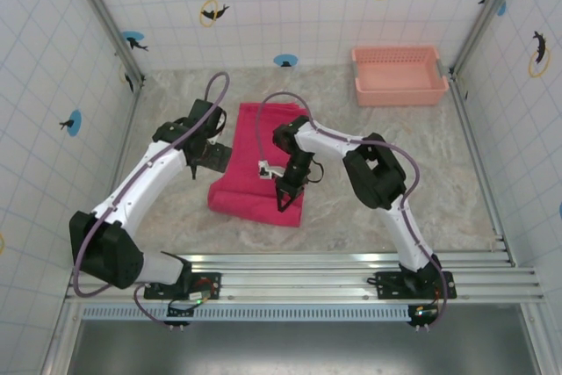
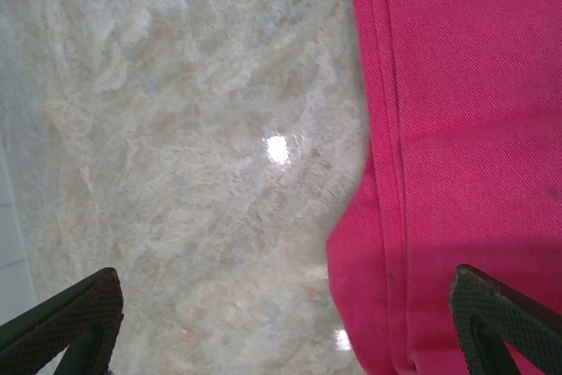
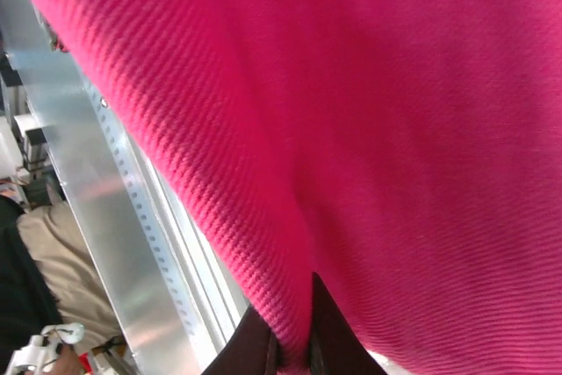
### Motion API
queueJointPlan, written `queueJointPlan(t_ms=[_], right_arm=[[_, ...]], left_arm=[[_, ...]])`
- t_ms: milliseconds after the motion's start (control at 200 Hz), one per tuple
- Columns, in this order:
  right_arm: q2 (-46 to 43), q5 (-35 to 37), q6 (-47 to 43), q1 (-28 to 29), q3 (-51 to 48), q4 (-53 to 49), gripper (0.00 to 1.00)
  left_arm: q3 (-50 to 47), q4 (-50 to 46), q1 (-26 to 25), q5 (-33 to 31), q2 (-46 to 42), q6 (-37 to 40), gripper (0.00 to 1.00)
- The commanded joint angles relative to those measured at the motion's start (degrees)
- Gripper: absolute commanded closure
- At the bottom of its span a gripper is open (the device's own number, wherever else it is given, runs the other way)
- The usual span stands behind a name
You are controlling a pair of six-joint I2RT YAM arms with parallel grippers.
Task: Roll up the long pants
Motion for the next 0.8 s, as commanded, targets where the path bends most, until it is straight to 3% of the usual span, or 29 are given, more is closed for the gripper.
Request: queueJointPlan(t_ms=[0, 165, 345, 480, 591, 796], right_arm=[[2.2, -3.0, 0.3, -0.8, 3.4, -0.3, 0.92], [3.7, -1.5, 1.2, -1.1, 5.9, 0.1, 0.91], [4.9, -0.2, 2.2, -0.7, 6.7, 0.9, 0.91], [6.0, -1.3, 2.8, -0.8, 7.7, 1.3, 0.90], [6.9, -1.5, 3.4, -0.7, 9.4, 1.3, 0.90], [9.0, -2.4, 5.3, -1.2, 12.8, 1.2, 0.90]], left_arm=[[-2.2, -1.0, -1.2, 5.1, -2.7, -2.9, 0.03], [-6.1, 0.6, -3.2, 12.8, -6.1, -7.3, 0.06], [-10.1, 4.1, -6.5, 15.7, -5.5, -12.2, 0.12], [-10.6, 6.0, -7.4, 14.8, -1.3, -13.5, 0.37], [-8.9, 5.5, -7.5, 12.7, 0.5, -14.0, 0.76], [-6.4, 1.2, -7.7, 10.1, -3.4, -12.2, 0.79]])
